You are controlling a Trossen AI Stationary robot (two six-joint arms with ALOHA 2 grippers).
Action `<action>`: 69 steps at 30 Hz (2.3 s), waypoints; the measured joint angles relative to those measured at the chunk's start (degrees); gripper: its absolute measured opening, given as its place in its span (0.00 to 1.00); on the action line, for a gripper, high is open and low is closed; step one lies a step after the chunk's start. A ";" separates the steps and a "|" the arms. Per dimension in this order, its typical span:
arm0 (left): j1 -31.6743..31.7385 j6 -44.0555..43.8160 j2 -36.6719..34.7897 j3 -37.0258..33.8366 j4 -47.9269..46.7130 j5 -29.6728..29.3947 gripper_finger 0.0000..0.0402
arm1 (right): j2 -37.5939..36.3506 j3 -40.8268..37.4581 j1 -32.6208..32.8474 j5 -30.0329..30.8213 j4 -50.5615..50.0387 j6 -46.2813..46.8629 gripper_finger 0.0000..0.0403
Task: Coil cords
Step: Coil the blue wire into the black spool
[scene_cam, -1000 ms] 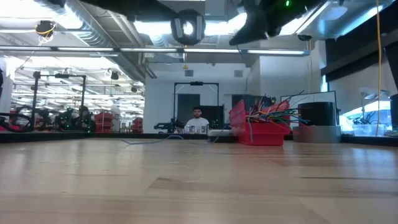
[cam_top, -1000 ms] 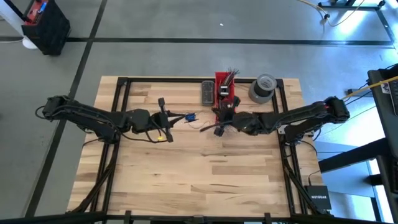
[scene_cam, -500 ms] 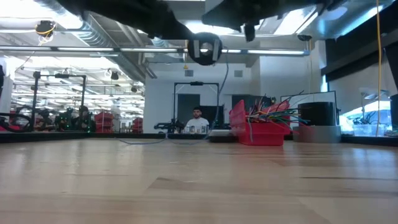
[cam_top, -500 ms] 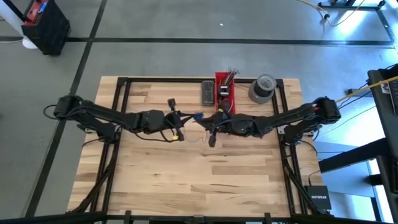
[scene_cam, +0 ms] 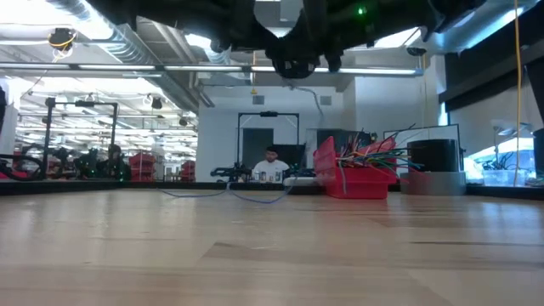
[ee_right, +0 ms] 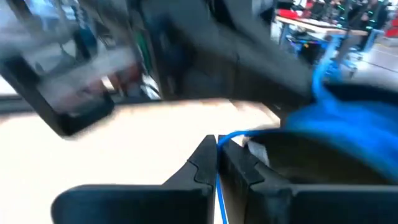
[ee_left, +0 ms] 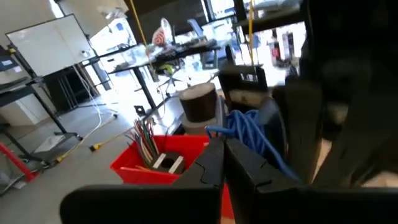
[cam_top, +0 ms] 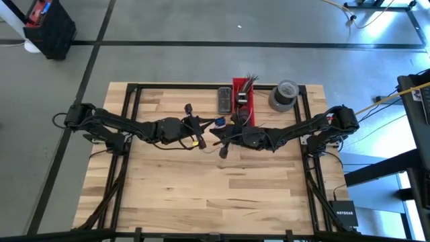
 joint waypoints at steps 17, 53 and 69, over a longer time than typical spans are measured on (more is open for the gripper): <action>-1.47 -0.87 -0.68 0.22 3.98 -0.15 0.00 | -1.43 -0.12 0.76 10.47 -12.59 -3.80 0.16; -2.02 1.47 -1.53 0.04 1.38 -0.48 0.00 | 2.41 -10.35 8.24 0.67 -0.24 9.42 0.40; -2.02 1.64 -1.53 0.04 1.32 -0.48 0.00 | 7.58 -10.31 6.64 -4.23 9.80 8.17 0.17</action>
